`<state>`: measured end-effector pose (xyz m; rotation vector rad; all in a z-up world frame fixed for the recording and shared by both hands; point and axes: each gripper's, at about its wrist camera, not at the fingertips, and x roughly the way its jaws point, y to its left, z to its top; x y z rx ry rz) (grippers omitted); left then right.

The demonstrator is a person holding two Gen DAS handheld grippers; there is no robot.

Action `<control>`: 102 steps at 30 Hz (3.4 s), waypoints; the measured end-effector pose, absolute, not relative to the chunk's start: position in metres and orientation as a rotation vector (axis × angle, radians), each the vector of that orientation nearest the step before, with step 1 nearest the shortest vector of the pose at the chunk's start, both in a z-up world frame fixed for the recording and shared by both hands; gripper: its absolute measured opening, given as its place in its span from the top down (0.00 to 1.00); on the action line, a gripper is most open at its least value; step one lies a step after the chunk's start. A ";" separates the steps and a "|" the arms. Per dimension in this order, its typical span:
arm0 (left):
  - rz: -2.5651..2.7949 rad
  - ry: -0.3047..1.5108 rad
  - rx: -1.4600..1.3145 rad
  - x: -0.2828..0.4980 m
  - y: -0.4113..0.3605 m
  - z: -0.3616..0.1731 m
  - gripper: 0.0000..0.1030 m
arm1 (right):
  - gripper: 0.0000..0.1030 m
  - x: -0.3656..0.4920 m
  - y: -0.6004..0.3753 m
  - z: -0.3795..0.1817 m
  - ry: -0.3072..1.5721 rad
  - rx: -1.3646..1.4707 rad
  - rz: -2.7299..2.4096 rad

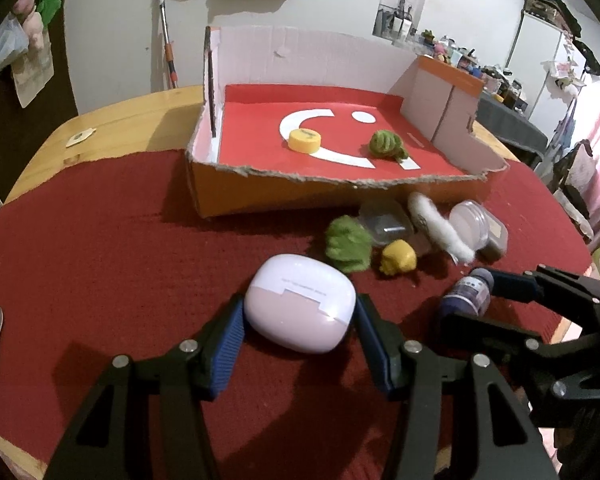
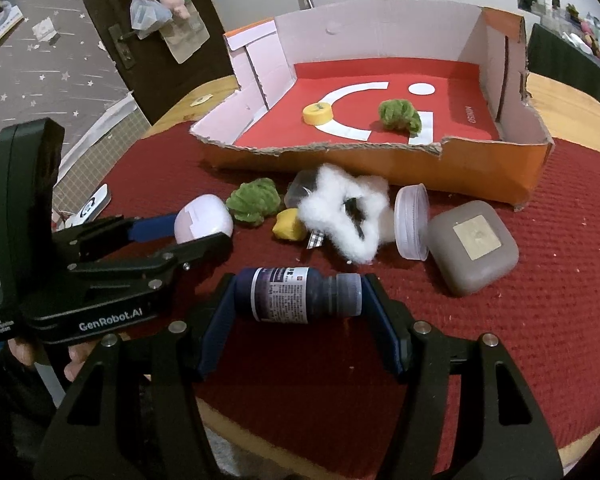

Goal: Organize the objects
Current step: 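Grasp the pink earbud case with the left gripper while the right gripper grasps the dark blue bottle, then lift the pink case and dark blue bottle and carry them over the box, then lower the pink case and dark blue bottle toward the red box floor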

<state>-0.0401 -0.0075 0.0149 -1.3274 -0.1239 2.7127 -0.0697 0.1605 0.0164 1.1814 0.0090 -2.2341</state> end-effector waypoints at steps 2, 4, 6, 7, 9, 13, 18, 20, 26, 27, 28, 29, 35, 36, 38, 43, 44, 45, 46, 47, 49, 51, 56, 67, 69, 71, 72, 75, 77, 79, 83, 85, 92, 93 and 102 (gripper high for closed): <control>2.708 -0.124 -1.326 -0.037 -0.006 0.015 0.45 | 0.41 -0.068 0.161 0.018 0.007 1.177 -2.234; 2.703 -0.125 -1.325 -0.033 -0.005 0.016 0.45 | 0.41 -0.065 0.161 0.020 0.010 1.174 -2.235; 2.699 -0.127 -1.324 -0.030 -0.005 0.016 0.45 | 0.41 -0.064 0.162 0.020 0.013 1.172 -2.238; 2.698 -0.127 -1.323 -0.029 -0.004 0.016 0.45 | 0.41 -0.063 0.162 0.020 0.013 1.173 -2.239; 2.695 -0.126 -1.324 -0.027 -0.003 0.017 0.45 | 0.41 -0.062 0.163 0.020 0.012 1.175 -2.241; 2.692 -0.129 -1.325 -0.024 -0.002 0.016 0.45 | 0.41 -0.061 0.165 0.019 0.006 1.183 -2.247; 2.688 -0.133 -1.325 -0.023 -0.002 0.016 0.45 | 0.41 -0.061 0.167 0.017 0.001 1.196 -2.243; 2.688 -0.133 -1.325 -0.023 -0.002 0.016 0.45 | 0.41 -0.062 0.167 0.017 0.000 1.198 -2.241; 2.688 -0.131 -1.329 -0.024 -0.001 0.016 0.45 | 0.41 -0.062 0.166 0.015 0.000 1.204 -2.236; 2.687 -0.133 -1.329 -0.024 -0.001 0.016 0.45 | 0.41 -0.063 0.166 0.014 -0.001 1.206 -2.236; 2.687 -0.133 -1.329 -0.023 -0.001 0.016 0.45 | 0.41 -0.063 0.166 0.014 -0.003 1.206 -2.236; 2.687 -0.132 -1.329 -0.023 -0.001 0.016 0.45 | 0.41 -0.062 0.166 0.015 -0.004 1.204 -2.237; 2.682 -0.138 -1.322 -0.023 0.000 0.019 0.45 | 0.41 -0.062 0.169 0.024 -0.031 1.177 -2.232; 2.680 -0.141 -1.320 -0.023 -0.001 0.019 0.45 | 0.41 -0.062 0.169 0.025 -0.032 1.174 -2.233; 2.677 -0.150 -1.316 -0.022 -0.001 0.021 0.45 | 0.41 -0.061 0.170 0.028 -0.035 1.166 -2.232; 2.695 -0.154 -1.286 -0.021 -0.002 0.031 0.45 | 0.41 -0.060 0.169 0.036 -0.041 1.142 -2.226; 2.698 -0.154 -1.280 -0.021 -0.002 0.033 0.45 | 0.41 -0.059 0.169 0.038 -0.039 1.136 -2.227; 2.701 -0.156 -1.272 -0.021 -0.003 0.035 0.45 | 0.41 -0.059 0.169 0.040 -0.040 1.131 -2.226; 2.704 -0.158 -1.261 -0.021 -0.004 0.037 0.45 | 0.41 -0.060 0.169 0.042 -0.042 1.124 -2.226; 2.707 -0.158 -1.254 -0.021 -0.004 0.039 0.45 | 0.41 -0.060 0.169 0.044 -0.043 1.117 -2.226; 2.712 -0.158 -1.237 -0.022 -0.005 0.044 0.45 | 0.41 -0.061 0.168 0.048 -0.044 1.108 -2.227; 2.717 -0.156 -1.228 -0.023 -0.005 0.046 0.45 | 0.41 -0.062 0.167 0.051 -0.039 1.098 -2.231; 2.729 -0.150 -1.204 -0.029 -0.007 0.054 0.45 | 0.41 -0.068 0.167 0.059 -0.025 1.076 -2.244; 2.748 -0.126 -1.151 -0.049 -0.005 0.069 0.45 | 0.41 -0.085 0.168 0.074 -0.026 1.037 -2.250; 2.748 -0.127 -1.149 -0.053 -0.005 0.070 0.45 | 0.41 -0.088 0.168 0.075 -0.022 1.033 -2.252; 2.749 -0.124 -1.149 -0.057 -0.005 0.071 0.45 | 0.41 -0.092 0.168 0.077 -0.020 1.031 -2.253; 2.747 -0.123 -1.149 -0.059 -0.004 0.071 0.45 | 0.41 -0.094 0.168 0.078 -0.020 1.029 -2.255; 2.737 -0.131 -1.152 -0.066 -0.004 0.071 0.45 | 0.41 -0.101 0.168 0.081 -0.015 1.023 -2.262; 2.730 -0.136 -1.159 -0.072 -0.003 0.070 0.45 | 0.41 -0.105 0.169 0.084 -0.006 1.020 -2.272; 2.726 -0.134 -1.162 -0.079 -0.002 0.070 0.45 | 0.41 -0.112 0.169 0.086 0.002 1.025 -2.282; 2.721 -0.126 -1.168 -0.090 -0.001 0.071 0.45 | 0.41 -0.126 0.171 0.087 0.012 1.043 -2.292; 2.715 -0.126 -1.175 -0.097 -0.001 0.070 0.45 | 0.41 -0.135 0.170 0.086 0.022 1.057 -2.295; 2.703 -0.107 -1.207 -0.115 0.000 0.064 0.45 | 0.41 -0.160 0.166 0.072 0.048 1.131 -2.269; 2.702 -0.103 -1.213 -0.117 0.000 0.062 0.45 | 0.41 -0.163 0.165 0.070 0.053 1.139 -2.266; 2.659 -0.095 -1.290 -0.137 0.000 0.046 0.45 | 0.41 -0.182 0.161 0.055 0.086 1.213 -2.249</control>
